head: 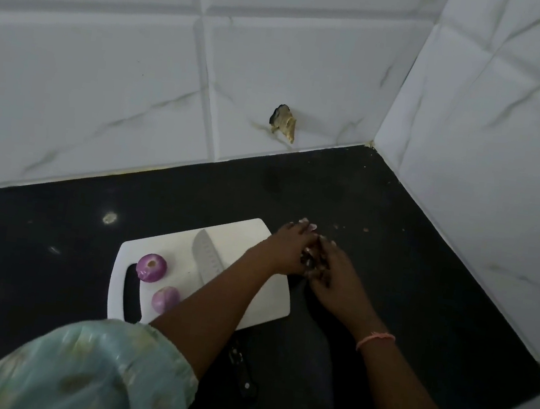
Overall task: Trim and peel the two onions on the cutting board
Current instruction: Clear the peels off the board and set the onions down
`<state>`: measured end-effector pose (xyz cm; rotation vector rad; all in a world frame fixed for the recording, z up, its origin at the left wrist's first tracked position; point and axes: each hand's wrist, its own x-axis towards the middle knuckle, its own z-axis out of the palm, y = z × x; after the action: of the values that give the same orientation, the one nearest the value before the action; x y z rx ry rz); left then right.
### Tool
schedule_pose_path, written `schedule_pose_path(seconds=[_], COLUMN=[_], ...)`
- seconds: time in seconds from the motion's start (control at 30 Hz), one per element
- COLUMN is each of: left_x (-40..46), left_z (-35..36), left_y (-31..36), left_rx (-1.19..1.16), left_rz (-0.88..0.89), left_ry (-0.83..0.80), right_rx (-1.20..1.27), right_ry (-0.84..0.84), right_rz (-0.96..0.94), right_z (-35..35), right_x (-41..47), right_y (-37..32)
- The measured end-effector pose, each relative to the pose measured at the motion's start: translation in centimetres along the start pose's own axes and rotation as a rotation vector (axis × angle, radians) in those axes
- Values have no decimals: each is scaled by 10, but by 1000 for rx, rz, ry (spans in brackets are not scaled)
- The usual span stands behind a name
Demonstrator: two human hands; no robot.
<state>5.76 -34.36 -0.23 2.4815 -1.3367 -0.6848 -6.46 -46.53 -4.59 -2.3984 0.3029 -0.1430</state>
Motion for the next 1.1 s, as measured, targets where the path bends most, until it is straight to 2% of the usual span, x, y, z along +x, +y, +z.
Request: schedule_pose_path(seconds=[0.07, 0.13, 0.3, 0.4, 0.5, 0.6, 0.67, 0.77, 0.87, 0.97, 1.1], left_x=[-1, -6, -22, -22, -23, -27, -33, -50, -69, -85, -99], left_z=[9, 25, 51, 54, 64, 72, 74, 78, 94, 128, 203], left_y=[5, 12, 46, 53, 66, 86, 109, 155, 211, 265, 318], left_rx=[-4, -30, -171, -425, -798, -1186, -1394, -1534, -1628, -1614, -1573], left_rz=[-66, -144, -159, -211, -349, -412, -392, -336, -258, -227, -250], left_ry=[77, 199, 420, 513, 563, 571, 560, 520, 435, 326, 228], right_rx=[-35, -9, 9, 320, 782, 1246, 1372, 1491, 1568, 1637, 1575], right_ry=[43, 167, 371, 463, 542, 607, 639, 705, 801, 887, 1024], right_rz=[-23, -55, -46, 125, 391, 566, 624, 654, 647, 654, 729], right_z=[0, 4, 4, -3, -7, -17, -32, -60, -85, -102, -101], right_x=[-10, -22, -31, -31, -33, -46, -64, -103, -154, -215, -298], right_y=[-3, -4, -6, -14, -24, -32, -32, -34, -24, -3, 36])
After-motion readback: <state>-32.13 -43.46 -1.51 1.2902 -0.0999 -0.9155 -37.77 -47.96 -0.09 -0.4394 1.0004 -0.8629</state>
